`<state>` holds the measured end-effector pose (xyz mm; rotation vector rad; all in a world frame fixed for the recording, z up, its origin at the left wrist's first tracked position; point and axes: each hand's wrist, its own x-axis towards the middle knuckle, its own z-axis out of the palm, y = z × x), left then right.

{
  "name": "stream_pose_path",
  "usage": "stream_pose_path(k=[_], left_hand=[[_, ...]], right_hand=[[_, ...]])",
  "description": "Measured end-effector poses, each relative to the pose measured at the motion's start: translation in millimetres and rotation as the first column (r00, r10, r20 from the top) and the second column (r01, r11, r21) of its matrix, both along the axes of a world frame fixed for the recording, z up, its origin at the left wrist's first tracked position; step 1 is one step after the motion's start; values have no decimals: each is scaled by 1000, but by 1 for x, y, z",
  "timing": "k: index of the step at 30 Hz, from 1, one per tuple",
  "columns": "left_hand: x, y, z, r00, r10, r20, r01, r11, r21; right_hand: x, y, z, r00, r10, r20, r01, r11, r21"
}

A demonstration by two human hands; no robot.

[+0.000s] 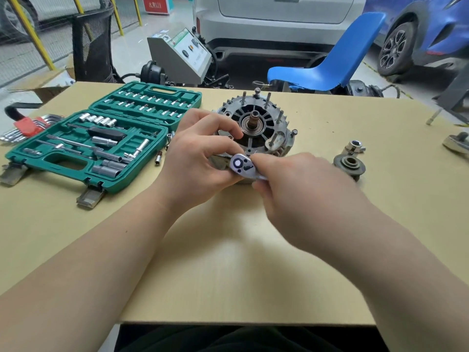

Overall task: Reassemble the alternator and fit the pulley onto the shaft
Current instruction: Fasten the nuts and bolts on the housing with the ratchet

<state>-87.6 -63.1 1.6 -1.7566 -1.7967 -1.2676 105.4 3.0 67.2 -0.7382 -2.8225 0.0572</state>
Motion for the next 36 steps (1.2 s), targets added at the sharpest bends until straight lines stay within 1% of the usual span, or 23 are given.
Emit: stream_pose_path(k=[2,3,9,12,15,18,21,24,25,27,32,36], left_hand=[[0,1,0,1000,-5,22,5,1000,4],[0,2,0,999,-5,34,5,1000,6],[2,5,-2,998,36,46,-37,999,21],[3,5,-2,997,36,74,-38,999,29],[3,4,-1,997,28,72,-30,999,25],[4,3,0,996,23,83,-24,1000,17],[5,3,3,994,18,103,-18,1000,2],[5,2,3,996,16,90,-15,1000,-15],[5,2,3,996,26,80,-25,1000,-16],[5,3,2,997,42,64,-41,999,-7],[4,2,2,996,19,88,-20,1000,8],[4,2,2,995,20,100,-20,1000,-9]], right_hand=[[2,11,7,1000,-21,8,20,996,84],[3,15,10,1000,-22,-1,22,996,91],[4,13,5,985,33,-169,-35,999,-12],[2,4,-3,981,20,-191,-33,997,-68],[-1,-4,-7,976,39,-214,-62,993,-99],[0,-1,-7,976,42,-214,-64,993,-97],[2,19,-1,987,33,-155,-38,999,-25],[3,34,10,986,45,-163,-66,990,-122],[3,34,10,984,42,-170,-65,989,-133],[2,27,6,982,34,-186,-59,989,-132],[-7,0,-5,981,11,-194,-28,996,-87],[-6,10,-3,983,31,-181,-44,996,-71]])
